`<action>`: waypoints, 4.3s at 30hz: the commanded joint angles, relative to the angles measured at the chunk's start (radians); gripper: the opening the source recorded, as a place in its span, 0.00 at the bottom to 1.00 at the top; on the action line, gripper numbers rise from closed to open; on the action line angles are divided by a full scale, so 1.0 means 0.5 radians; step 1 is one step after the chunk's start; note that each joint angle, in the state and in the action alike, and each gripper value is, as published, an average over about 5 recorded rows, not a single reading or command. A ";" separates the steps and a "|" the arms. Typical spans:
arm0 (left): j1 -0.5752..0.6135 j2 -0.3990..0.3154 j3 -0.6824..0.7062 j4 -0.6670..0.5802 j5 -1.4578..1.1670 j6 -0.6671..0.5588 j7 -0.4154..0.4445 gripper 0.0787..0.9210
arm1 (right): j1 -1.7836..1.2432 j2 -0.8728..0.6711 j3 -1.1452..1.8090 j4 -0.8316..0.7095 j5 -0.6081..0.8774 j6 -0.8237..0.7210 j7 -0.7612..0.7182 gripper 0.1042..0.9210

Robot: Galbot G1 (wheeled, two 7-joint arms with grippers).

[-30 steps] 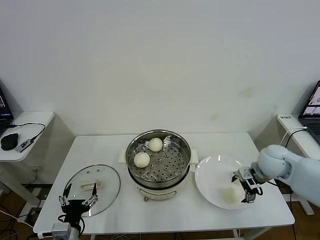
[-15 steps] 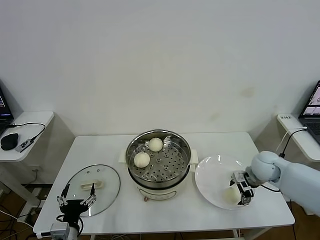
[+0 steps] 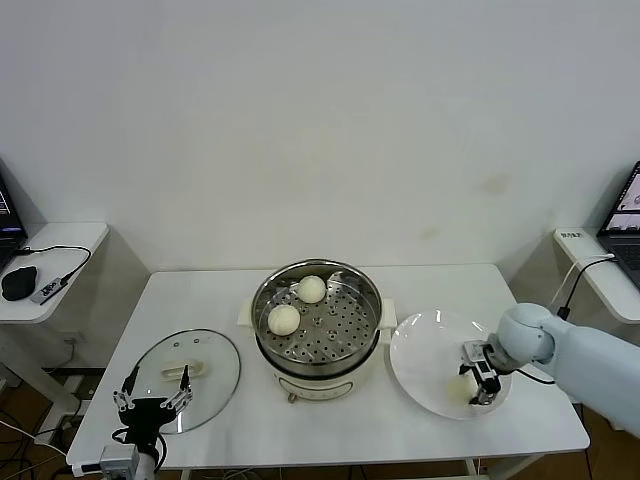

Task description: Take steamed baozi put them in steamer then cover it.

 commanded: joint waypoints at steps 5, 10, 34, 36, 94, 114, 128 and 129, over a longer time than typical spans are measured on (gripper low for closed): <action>-0.002 -0.003 0.006 -0.005 0.002 0.000 0.000 0.88 | 0.287 -0.018 0.010 -0.023 0.086 -0.001 -0.159 0.62; -0.002 -0.001 0.014 -0.011 0.001 -0.001 0.000 0.88 | 0.507 -0.036 0.074 -0.055 0.160 0.005 -0.225 0.62; -0.017 0.029 -0.012 0.001 -0.023 0.003 0.000 0.88 | 1.649 0.776 -0.637 -0.042 0.810 0.001 -0.015 0.63; -0.014 0.032 -0.026 0.001 -0.032 0.004 0.001 0.88 | 1.614 0.849 -0.657 -0.012 0.848 0.034 0.037 0.63; -0.003 -0.004 -0.134 -0.014 -0.064 0.014 0.000 0.88 | 1.402 1.154 -0.967 0.000 0.179 1.089 0.089 0.86; -0.036 0.057 -0.089 0.034 -0.057 0.014 0.003 0.88 | 1.507 0.335 -0.724 0.111 0.608 0.030 -0.040 0.88; -0.060 0.104 -0.050 0.040 -0.069 0.031 0.004 0.88 | 0.848 -0.141 -0.368 0.037 0.270 0.040 -0.045 0.88; -0.062 0.104 -0.049 0.044 -0.070 0.031 0.004 0.88 | 0.789 -0.149 -0.324 0.016 0.243 0.048 -0.045 0.88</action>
